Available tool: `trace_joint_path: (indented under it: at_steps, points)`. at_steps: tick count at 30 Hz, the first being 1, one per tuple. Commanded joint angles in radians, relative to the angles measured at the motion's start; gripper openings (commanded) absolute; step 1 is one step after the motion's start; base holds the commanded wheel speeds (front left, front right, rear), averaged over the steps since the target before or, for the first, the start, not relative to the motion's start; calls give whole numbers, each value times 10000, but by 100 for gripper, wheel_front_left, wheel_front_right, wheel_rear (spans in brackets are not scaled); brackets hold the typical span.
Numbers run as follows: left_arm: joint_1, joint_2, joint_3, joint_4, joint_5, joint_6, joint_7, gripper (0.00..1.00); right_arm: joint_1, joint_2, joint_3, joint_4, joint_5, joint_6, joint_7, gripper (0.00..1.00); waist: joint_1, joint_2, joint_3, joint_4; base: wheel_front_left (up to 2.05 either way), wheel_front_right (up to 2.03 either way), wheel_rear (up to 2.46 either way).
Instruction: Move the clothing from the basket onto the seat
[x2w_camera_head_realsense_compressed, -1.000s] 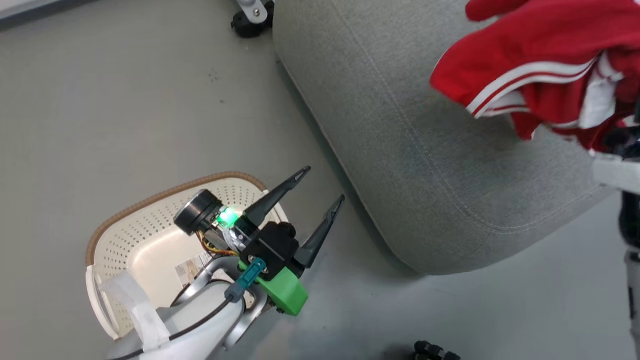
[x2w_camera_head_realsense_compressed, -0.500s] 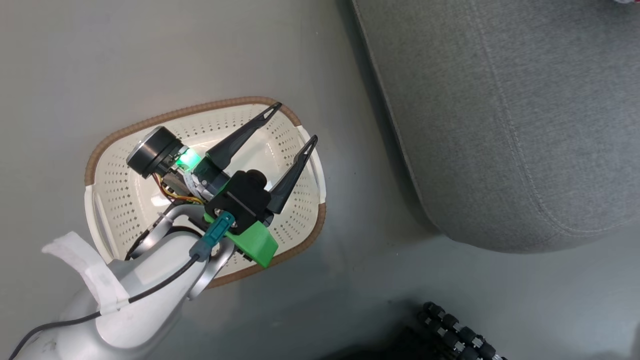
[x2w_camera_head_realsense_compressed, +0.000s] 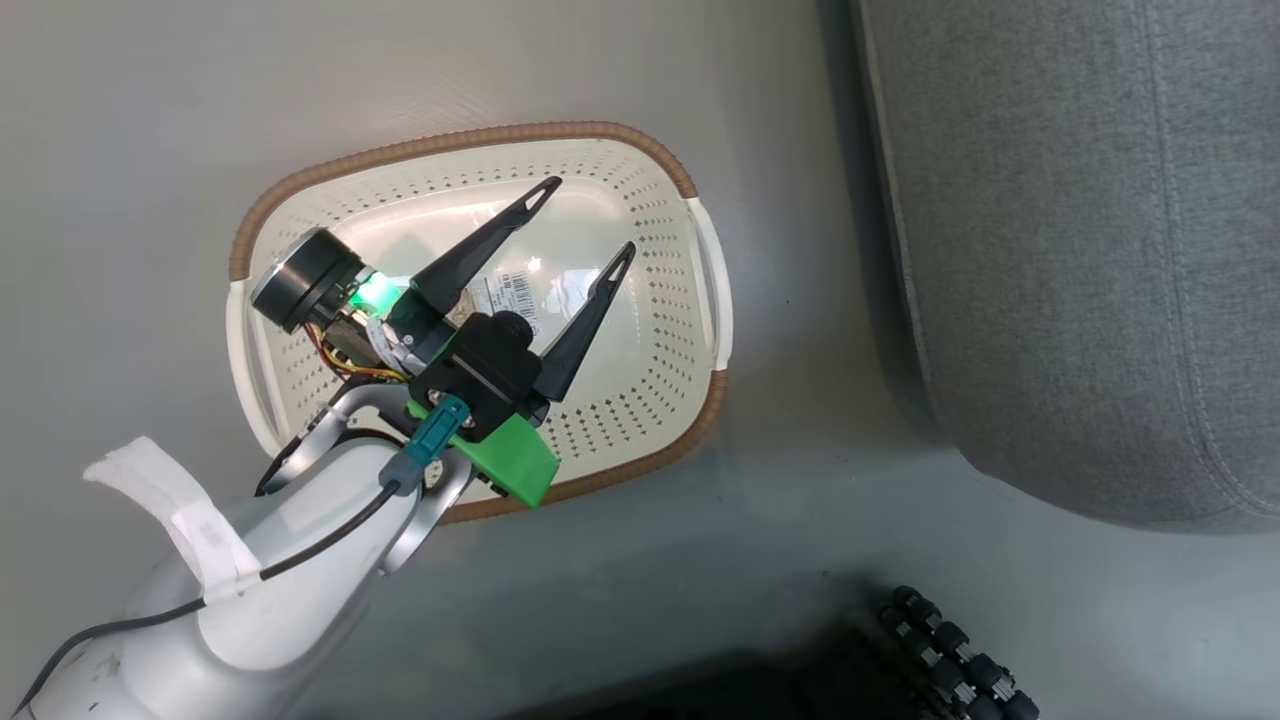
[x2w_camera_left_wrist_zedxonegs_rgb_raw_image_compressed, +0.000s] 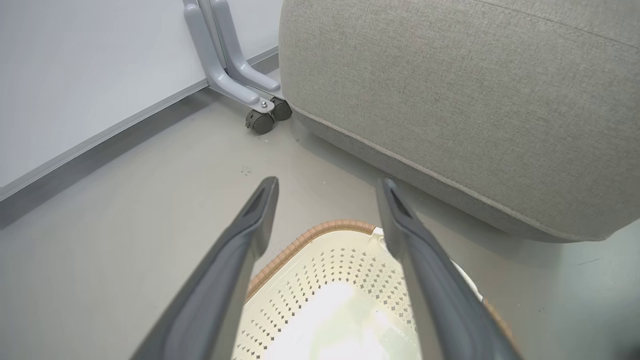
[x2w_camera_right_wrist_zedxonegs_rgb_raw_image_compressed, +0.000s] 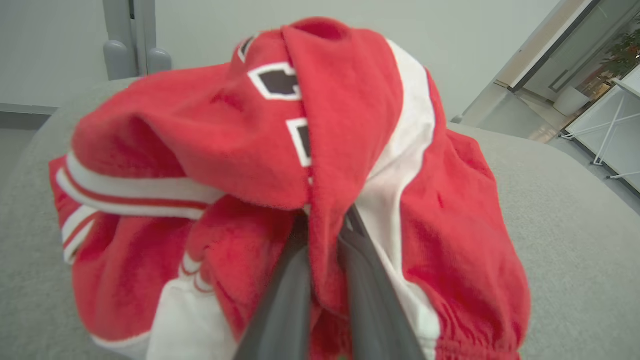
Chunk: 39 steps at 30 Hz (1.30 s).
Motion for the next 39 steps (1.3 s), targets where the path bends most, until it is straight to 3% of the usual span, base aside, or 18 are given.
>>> trace_joint_path:
  at_steps: [1,3,4,5,14,23,30,39]
  points:
    - [-72,8,-18,45,-78,36,-89,100,-152,52,-120,263,-126,-13,-48,0,-2,0,-53,83,0,0,0]
    - [56,-14,-59,130,-112,49,-124,100,-185,157,-493,574,-386,-15,-96,0,-2,0,-185,103,0,0,0]
    - [111,-36,-78,182,-121,60,-140,100,-164,269,-684,671,-552,-15,-105,44,-2,0,-263,110,0,0,0]
    - [191,-80,-78,216,-182,89,-177,100,-95,383,-914,675,-799,-13,-103,100,-2,0,-386,115,0,0,0]
    - [1338,-955,628,1186,-2018,165,-666,100,1657,1659,-2562,-618,-2547,-15,-114,100,-2,0,-2284,380,0,0,0]
    - [3204,-1950,2046,2587,-3790,127,-1097,100,4357,3553,-2055,-2544,-3159,-14,-116,100,-2,0,-4790,902,0,0,0]
    - [4809,-2647,4035,2801,-3025,738,-1098,100,5895,4417,-827,-3207,-2608,-14,-117,100,-2,0,-6372,1493,0,0,0]
    - [6792,-3263,6235,1866,-1508,640,-1102,100,7077,4796,1108,-3571,-1932,-14,-117,100,-2,0,-7836,1990,0,0,0]
